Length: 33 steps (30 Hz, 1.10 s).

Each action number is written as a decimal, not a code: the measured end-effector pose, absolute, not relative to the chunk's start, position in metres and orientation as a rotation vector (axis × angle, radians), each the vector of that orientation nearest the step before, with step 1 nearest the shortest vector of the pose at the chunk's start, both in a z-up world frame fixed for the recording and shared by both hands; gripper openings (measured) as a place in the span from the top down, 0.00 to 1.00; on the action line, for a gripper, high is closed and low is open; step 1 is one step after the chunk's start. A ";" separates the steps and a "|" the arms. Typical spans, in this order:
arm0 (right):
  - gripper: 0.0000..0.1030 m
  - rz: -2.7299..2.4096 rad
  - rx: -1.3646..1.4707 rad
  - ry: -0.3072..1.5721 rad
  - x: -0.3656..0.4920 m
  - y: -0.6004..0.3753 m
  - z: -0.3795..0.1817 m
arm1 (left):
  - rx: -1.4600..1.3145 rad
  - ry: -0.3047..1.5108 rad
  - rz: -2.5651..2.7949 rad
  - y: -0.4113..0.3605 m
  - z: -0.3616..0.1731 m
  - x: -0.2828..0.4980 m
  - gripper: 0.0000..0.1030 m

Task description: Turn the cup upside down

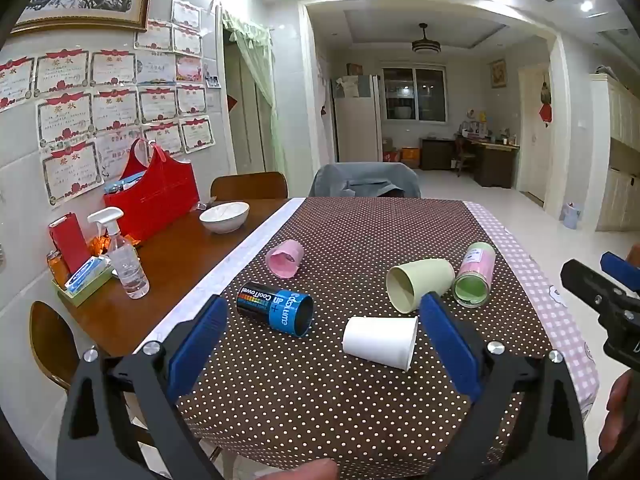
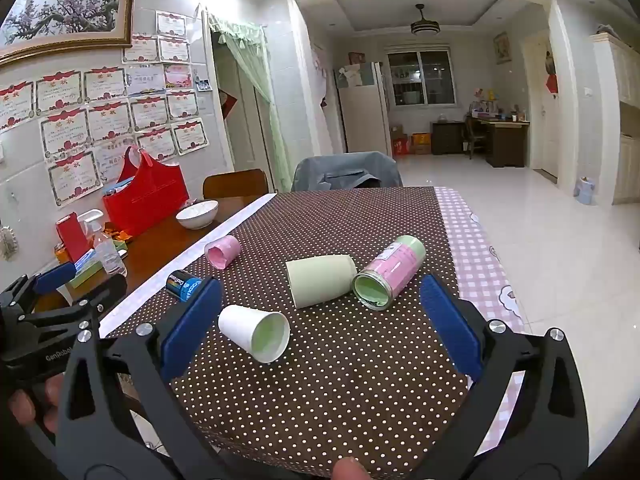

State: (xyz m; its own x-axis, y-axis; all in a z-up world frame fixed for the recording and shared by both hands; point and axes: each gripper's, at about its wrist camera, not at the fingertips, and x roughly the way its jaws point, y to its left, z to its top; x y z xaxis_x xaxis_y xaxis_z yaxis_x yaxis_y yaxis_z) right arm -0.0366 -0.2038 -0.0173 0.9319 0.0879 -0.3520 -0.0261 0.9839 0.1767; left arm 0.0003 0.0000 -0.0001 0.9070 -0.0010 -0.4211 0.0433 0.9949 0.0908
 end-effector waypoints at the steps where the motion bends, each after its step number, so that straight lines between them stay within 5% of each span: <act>1: 0.06 0.060 0.171 0.366 -0.037 -0.204 -0.017 | 0.100 0.433 -0.022 0.000 0.000 0.000 0.07; 33: 0.06 0.127 0.104 0.412 -0.001 -0.183 -0.018 | 0.088 0.459 0.005 0.017 -0.005 0.014 0.07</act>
